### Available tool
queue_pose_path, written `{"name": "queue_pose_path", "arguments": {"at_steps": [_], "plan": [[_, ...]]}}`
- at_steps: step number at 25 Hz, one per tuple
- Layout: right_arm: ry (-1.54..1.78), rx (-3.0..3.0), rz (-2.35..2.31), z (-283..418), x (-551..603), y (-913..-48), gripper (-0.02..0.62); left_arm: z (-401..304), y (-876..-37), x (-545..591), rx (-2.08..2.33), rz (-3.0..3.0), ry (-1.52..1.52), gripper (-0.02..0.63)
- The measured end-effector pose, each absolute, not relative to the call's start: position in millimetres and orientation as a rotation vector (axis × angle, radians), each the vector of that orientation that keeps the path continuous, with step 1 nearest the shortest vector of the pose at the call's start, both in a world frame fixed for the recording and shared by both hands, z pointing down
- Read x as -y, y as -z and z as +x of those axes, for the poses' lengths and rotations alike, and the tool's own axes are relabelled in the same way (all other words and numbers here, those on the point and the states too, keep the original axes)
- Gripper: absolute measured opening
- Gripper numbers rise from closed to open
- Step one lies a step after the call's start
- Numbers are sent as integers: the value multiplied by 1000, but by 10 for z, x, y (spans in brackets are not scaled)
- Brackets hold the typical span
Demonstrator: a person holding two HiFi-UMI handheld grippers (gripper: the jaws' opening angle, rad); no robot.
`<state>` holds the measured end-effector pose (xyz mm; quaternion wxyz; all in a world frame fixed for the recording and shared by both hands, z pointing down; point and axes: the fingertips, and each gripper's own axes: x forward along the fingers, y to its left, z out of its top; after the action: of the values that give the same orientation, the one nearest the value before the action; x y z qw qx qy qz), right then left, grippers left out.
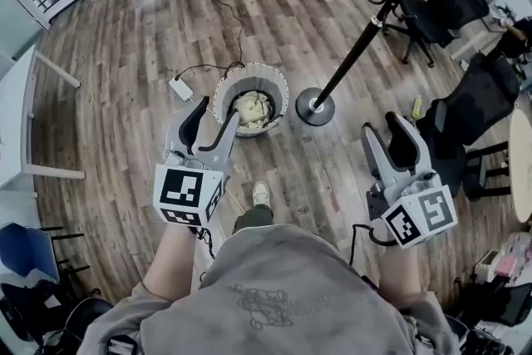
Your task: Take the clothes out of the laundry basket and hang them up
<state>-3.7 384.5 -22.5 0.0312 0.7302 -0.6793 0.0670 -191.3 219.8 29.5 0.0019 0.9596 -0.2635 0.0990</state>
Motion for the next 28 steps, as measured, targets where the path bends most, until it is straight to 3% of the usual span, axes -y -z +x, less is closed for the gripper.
{"name": "queue_pose_path", "arguments": {"at_steps": [9,28], "plan": [[-258,2147,2133,-66,-2903,89,221,-1950,-376,-1397,901,2995,-303,204],[-332,2388,1926,269,-2009,-253,225,-1846,-601,-963,1110,2894,-432,204]]}}
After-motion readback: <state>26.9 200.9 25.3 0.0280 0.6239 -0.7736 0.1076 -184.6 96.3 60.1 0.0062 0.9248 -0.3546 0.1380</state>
